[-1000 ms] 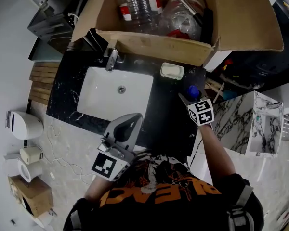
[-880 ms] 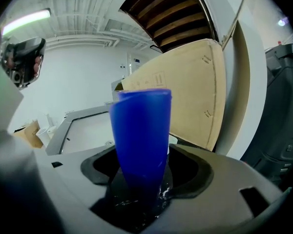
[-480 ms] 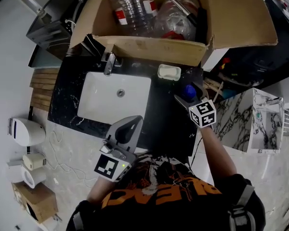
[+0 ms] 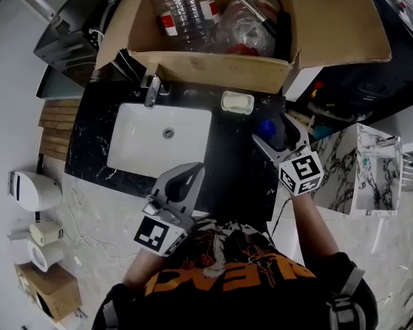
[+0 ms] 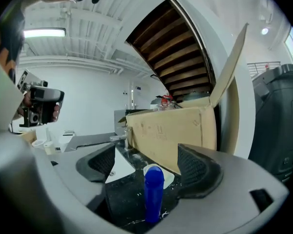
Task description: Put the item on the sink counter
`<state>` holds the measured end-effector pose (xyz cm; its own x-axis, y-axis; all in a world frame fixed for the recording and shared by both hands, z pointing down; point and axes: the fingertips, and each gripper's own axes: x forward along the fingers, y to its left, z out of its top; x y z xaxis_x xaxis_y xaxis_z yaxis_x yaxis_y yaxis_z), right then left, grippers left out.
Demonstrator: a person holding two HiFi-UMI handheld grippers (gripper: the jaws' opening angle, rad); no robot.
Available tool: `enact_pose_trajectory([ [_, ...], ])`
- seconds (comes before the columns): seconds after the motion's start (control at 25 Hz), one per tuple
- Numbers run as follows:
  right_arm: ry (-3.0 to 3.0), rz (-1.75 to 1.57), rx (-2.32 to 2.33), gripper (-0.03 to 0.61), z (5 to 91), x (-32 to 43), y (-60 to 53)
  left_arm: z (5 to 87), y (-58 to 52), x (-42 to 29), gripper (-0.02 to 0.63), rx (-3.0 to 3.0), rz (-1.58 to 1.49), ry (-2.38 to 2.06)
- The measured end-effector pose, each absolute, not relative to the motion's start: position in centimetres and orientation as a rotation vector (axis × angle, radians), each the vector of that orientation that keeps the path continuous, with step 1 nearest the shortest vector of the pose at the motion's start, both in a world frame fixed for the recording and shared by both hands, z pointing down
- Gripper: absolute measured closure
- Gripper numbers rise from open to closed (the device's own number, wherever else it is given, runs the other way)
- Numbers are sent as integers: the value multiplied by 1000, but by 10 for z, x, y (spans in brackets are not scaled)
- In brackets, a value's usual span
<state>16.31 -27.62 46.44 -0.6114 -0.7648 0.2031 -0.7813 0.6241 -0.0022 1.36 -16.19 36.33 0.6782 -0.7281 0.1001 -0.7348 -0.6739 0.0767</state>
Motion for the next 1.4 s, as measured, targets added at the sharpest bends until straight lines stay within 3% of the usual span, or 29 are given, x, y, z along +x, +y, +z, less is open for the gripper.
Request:
enact_pose_trajectory([
  [0.36,-2798,-39,1259,183,380,145,-239,359,-159,20,598,2808,50,-1160],
  [0.56,-2817,-91,1251,233,357,144,-219,356,-155,21,598,2828,31,-1138],
  [0.96,-2952,-98,1173,235,303,124,-163,342,-144,21,598,2883,1,-1102],
  [1.08,-2940,-146,1236,305,296,132,-152,337,-140,26,597,2893,-15,-1072],
  [1.4,-2927,-184,1335,366,284,152,-123,330,-125,59,598,2968,2,-948],
])
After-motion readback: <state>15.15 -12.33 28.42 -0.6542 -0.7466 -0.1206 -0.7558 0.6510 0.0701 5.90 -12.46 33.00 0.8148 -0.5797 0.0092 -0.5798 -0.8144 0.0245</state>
